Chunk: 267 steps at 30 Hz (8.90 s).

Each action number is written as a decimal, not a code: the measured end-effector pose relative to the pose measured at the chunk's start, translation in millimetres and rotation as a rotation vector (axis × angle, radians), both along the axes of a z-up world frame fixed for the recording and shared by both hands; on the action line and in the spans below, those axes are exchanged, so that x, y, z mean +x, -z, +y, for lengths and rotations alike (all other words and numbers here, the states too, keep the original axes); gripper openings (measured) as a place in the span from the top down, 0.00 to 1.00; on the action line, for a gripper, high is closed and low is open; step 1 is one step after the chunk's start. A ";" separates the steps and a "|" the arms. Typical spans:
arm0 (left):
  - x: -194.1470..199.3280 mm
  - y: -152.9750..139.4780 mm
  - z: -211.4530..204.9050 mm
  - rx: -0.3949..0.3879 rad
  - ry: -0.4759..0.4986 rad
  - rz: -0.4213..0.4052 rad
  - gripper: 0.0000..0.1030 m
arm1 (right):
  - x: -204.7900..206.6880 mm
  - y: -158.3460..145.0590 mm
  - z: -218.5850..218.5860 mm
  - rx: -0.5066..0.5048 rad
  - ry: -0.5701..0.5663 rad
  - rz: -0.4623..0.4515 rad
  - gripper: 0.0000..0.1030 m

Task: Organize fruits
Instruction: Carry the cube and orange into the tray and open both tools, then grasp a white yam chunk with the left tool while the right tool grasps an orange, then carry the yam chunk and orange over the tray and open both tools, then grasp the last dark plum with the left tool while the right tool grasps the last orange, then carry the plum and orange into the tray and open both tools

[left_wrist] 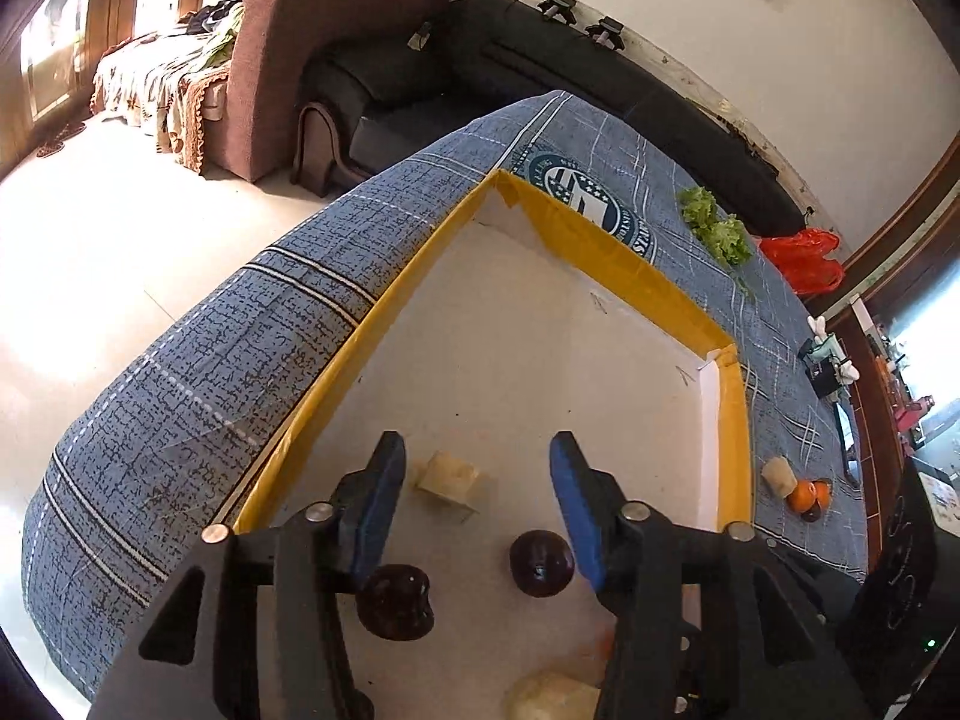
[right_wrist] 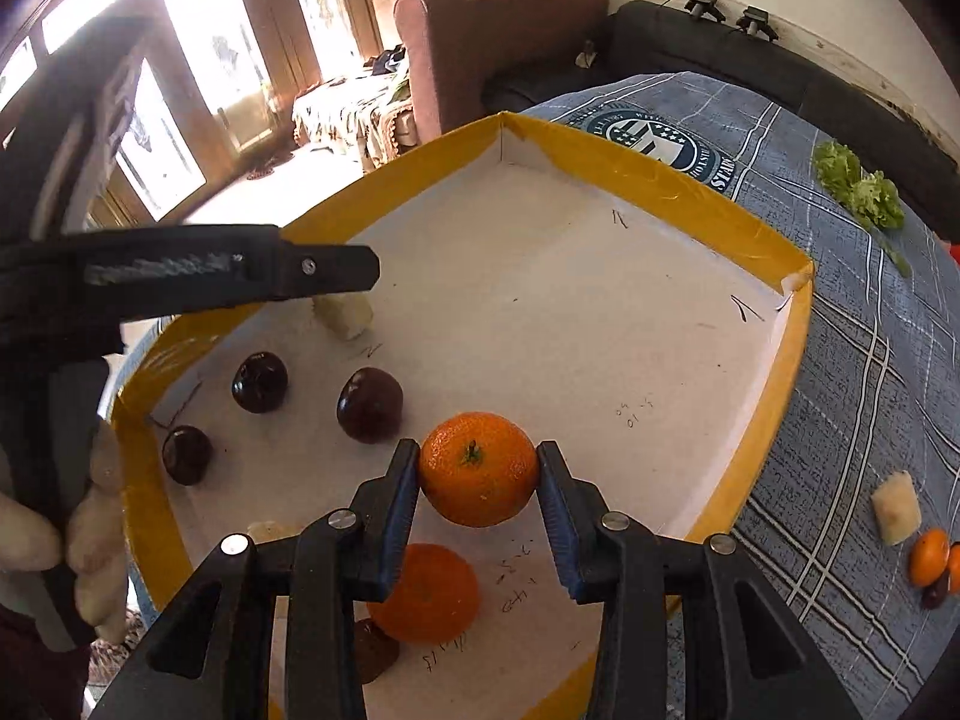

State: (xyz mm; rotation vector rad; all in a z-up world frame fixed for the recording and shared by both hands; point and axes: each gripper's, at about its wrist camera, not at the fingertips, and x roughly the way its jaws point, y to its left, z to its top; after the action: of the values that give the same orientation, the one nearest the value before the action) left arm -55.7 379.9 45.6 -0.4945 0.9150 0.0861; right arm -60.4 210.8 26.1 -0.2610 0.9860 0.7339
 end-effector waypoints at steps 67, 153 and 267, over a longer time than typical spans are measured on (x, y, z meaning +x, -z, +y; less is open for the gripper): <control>35.3 -22.0 -227.4 0.038 0.337 -0.058 0.05 | 67.9 -0.8 -267.6 0.101 0.446 -0.106 0.64; -106.1 -51.2 -85.1 -0.022 0.039 -0.169 0.17 | -14.9 -52.9 -144.8 0.221 0.290 -0.145 0.32; -105.2 -57.6 -179.2 0.302 0.138 -0.227 0.74 | -52.5 -51.0 -201.2 0.275 0.393 -0.085 0.59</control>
State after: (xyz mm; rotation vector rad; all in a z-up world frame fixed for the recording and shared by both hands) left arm -160.9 200.7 103.2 -0.1552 0.6961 0.0408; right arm -112.9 9.6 77.1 0.1396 0.8116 0.4852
